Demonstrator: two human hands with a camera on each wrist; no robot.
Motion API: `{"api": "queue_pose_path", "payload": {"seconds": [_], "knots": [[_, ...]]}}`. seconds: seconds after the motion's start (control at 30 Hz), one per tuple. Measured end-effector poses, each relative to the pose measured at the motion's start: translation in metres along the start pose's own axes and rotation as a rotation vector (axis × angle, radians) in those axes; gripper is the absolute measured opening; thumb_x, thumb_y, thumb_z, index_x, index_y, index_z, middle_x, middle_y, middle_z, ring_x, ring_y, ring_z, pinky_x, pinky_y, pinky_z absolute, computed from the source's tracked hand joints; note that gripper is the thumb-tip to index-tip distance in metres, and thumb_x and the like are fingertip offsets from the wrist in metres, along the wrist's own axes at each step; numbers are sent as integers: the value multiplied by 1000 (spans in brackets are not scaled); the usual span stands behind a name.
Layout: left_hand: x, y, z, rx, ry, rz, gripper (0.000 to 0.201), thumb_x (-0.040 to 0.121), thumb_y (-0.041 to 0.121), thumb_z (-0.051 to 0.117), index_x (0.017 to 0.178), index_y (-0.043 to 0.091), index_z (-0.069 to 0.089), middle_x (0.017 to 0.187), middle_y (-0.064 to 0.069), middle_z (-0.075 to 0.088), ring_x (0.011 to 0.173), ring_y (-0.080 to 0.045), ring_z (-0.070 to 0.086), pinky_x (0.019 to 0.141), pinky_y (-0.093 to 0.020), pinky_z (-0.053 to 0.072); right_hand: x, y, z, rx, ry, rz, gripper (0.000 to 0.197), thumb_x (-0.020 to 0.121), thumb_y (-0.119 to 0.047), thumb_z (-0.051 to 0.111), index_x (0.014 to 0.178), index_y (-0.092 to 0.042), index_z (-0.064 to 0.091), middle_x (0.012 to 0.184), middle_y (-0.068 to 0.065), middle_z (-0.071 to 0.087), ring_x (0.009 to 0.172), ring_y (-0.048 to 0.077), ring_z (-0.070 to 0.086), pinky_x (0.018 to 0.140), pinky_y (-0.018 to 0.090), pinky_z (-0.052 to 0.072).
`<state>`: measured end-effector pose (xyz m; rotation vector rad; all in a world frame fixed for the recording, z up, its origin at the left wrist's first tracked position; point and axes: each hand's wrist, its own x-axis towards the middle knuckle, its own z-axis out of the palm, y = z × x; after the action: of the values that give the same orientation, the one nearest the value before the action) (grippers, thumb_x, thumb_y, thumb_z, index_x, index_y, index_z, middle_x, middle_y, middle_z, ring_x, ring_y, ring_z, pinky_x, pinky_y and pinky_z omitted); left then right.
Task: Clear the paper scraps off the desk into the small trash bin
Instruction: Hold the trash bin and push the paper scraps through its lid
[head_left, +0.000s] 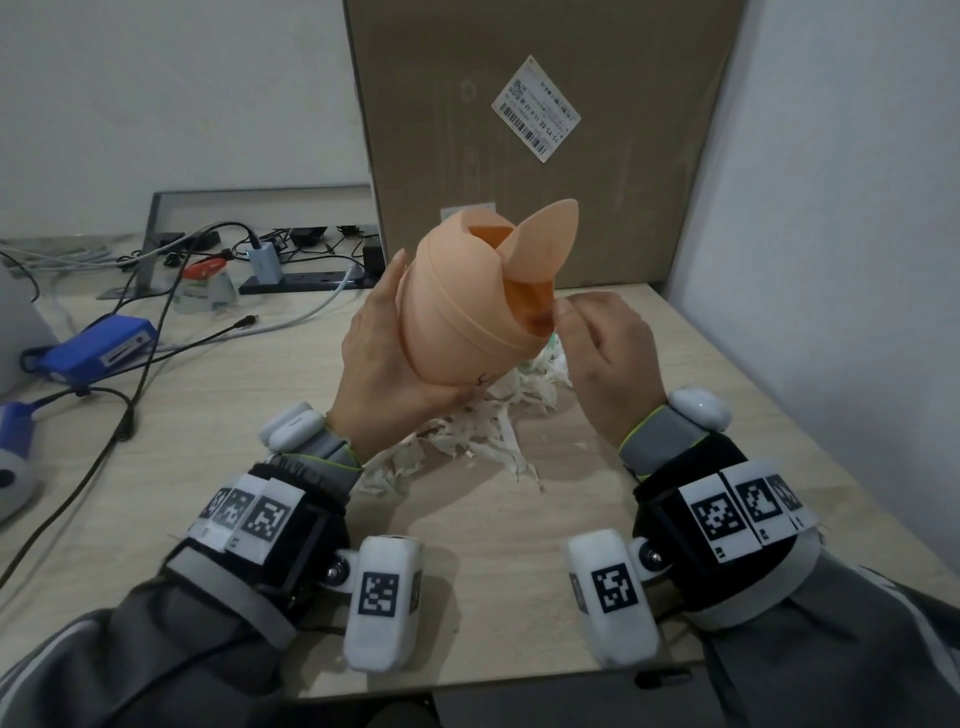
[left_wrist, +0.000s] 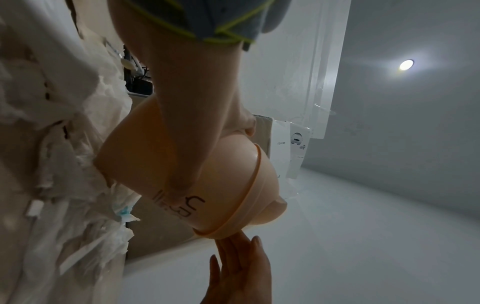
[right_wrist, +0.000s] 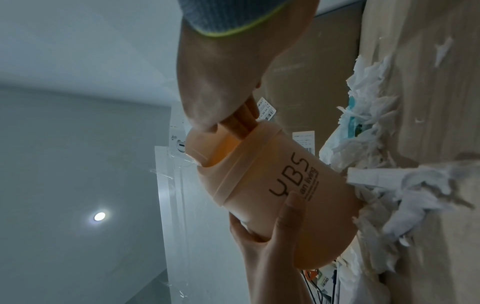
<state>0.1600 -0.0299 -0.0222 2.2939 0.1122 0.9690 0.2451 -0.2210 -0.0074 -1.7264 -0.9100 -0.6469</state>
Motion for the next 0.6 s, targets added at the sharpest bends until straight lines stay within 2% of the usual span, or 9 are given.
{"api": "queue_pose_path", "payload": {"seconds": [0.07, 0.13, 0.27, 0.3, 0.4, 0.47, 0.57, 0.6], "knots": [[0, 0, 0, -4, -10, 16, 133, 46, 61, 83, 151, 31, 8, 147, 1, 34, 135, -22, 38, 106, -54, 37, 0, -1, 2, -10, -100, -31, 50, 90, -39, 31, 75, -9, 68, 74, -2, 64, 83, 8, 50, 83, 41, 42], [-1, -1, 0, 0, -21, 31, 133, 46, 61, 83, 151, 30, 7, 147, -1, 34, 134, -23, 38, 106, -54, 37, 0, -1, 4, -11, -138, -71, 51, 92, -37, 31, 71, -8, 67, 73, 4, 65, 78, 14, 53, 82, 47, 43], [-2, 1, 0, 34, -7, 22, 132, 47, 64, 81, 151, 28, 9, 148, 0, 33, 134, -22, 38, 106, -55, 36, -1, -2, 1, 20, 37, -57, 52, 91, -34, 32, 75, 0, 67, 74, 12, 67, 73, 17, 53, 71, 39, 43], [-1, 2, 0, 30, -1, 13, 132, 47, 64, 81, 151, 28, 9, 148, 0, 33, 134, -22, 38, 106, -55, 37, -2, -4, 0, 42, 34, -61, 53, 91, -33, 31, 74, 4, 65, 72, 16, 65, 71, 19, 52, 68, 40, 42], [-2, 1, 0, -3, -11, 10, 132, 46, 63, 81, 151, 31, 8, 148, 4, 32, 134, -22, 38, 106, -54, 37, -4, -7, 4, 119, -161, -57, 59, 92, -37, 30, 72, 11, 58, 72, 24, 59, 69, 23, 49, 67, 44, 40], [-2, -1, 0, -13, -22, 14, 132, 46, 63, 81, 151, 32, 7, 147, 5, 32, 134, -23, 39, 106, -55, 38, -5, -7, 7, 159, -204, -44, 59, 92, -37, 30, 76, 11, 60, 77, 21, 61, 74, 20, 51, 72, 42, 42], [-1, 0, -1, -97, 6, -25, 132, 45, 64, 83, 149, 35, 7, 144, 11, 32, 133, -19, 40, 105, -52, 41, -4, -2, 3, 180, -32, -30, 47, 93, -32, 29, 90, -5, 68, 89, 2, 65, 87, 8, 55, 79, 21, 43], [0, 0, -3, -145, 22, -40, 132, 45, 64, 84, 149, 36, 7, 142, 14, 32, 133, -17, 40, 105, -51, 42, -3, 0, 1, 184, 34, -10, 43, 93, -30, 30, 91, -9, 68, 91, 0, 66, 89, 8, 56, 79, 19, 43]]}}
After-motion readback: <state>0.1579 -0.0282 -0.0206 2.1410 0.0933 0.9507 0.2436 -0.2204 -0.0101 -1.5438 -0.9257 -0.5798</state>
